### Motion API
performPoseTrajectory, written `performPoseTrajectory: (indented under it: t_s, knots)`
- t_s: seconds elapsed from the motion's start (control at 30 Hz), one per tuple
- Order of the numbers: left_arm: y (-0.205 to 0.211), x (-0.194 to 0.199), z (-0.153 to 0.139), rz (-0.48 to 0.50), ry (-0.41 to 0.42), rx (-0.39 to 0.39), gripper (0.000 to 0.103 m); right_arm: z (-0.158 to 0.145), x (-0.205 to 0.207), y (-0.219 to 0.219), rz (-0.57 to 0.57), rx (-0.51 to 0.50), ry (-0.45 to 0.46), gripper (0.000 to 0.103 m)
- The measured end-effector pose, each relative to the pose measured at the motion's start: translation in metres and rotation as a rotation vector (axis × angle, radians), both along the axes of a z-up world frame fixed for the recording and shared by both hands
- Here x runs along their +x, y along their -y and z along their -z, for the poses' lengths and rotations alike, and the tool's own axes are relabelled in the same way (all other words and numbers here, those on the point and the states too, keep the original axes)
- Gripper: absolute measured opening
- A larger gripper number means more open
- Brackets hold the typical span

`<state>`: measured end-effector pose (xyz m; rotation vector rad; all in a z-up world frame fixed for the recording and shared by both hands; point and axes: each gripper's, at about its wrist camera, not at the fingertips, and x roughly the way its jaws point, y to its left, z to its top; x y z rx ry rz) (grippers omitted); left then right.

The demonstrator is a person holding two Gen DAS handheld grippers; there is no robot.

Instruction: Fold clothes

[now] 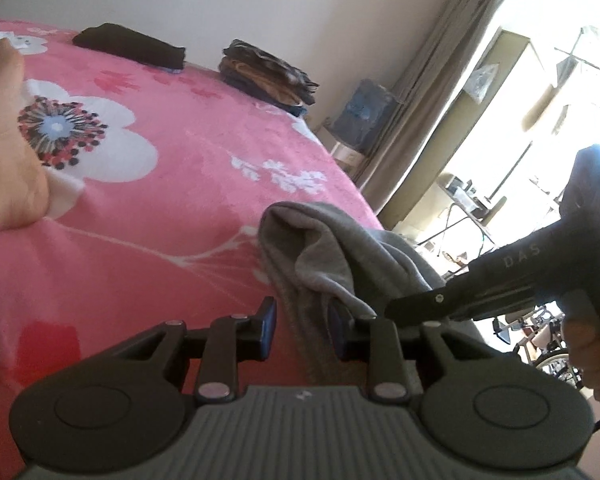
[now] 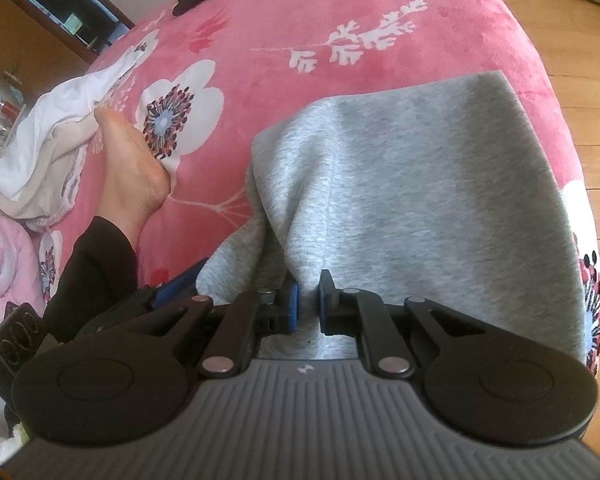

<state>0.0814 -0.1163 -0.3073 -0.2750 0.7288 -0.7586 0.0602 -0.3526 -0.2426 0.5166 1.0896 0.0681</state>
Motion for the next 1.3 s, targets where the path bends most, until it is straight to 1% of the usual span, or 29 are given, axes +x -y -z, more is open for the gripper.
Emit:
performPoseTrajectory:
  t_s: [0.13,0.23,0.37,0.4,0.57,0.77,0.93,1.2,1.3]
  knots:
    - [0.007,-0.002,-0.003,0.019,0.018,-0.013,0.03,-0.006,-0.003,0.003,0.008,0.004,0.009,0.008]
    - [0.008,-0.002,-0.006,0.024,0.034,-0.024,0.033,-0.01,-0.004,0.002,0.01,0.004,0.015,0.008]
    - [0.013,-0.001,-0.008,0.039,0.056,-0.014,0.036,-0.012,-0.002,-0.001,-0.002,-0.002,0.019,0.008]
    - [0.016,-0.001,-0.008,0.049,0.069,0.0,0.037,-0.012,-0.002,-0.002,-0.005,-0.003,0.019,0.008]
    - [0.034,-0.004,-0.006,0.094,0.127,0.098,0.037,-0.013,-0.001,-0.003,-0.007,-0.008,0.018,0.008]
    - [0.051,-0.008,0.005,0.129,0.164,0.183,0.037,-0.016,-0.003,-0.001,-0.004,0.0,0.025,0.008]
    - [0.06,-0.012,0.016,0.157,0.203,0.282,0.038,-0.016,-0.004,0.0,-0.01,0.028,0.03,0.008]
    - [0.064,-0.017,0.023,0.163,0.244,0.318,0.04,-0.006,0.013,-0.013,-0.084,0.004,-0.008,0.009]
    - [0.063,-0.017,0.023,0.164,0.234,0.321,0.04,0.005,0.022,-0.02,-0.118,-0.016,-0.035,0.009]
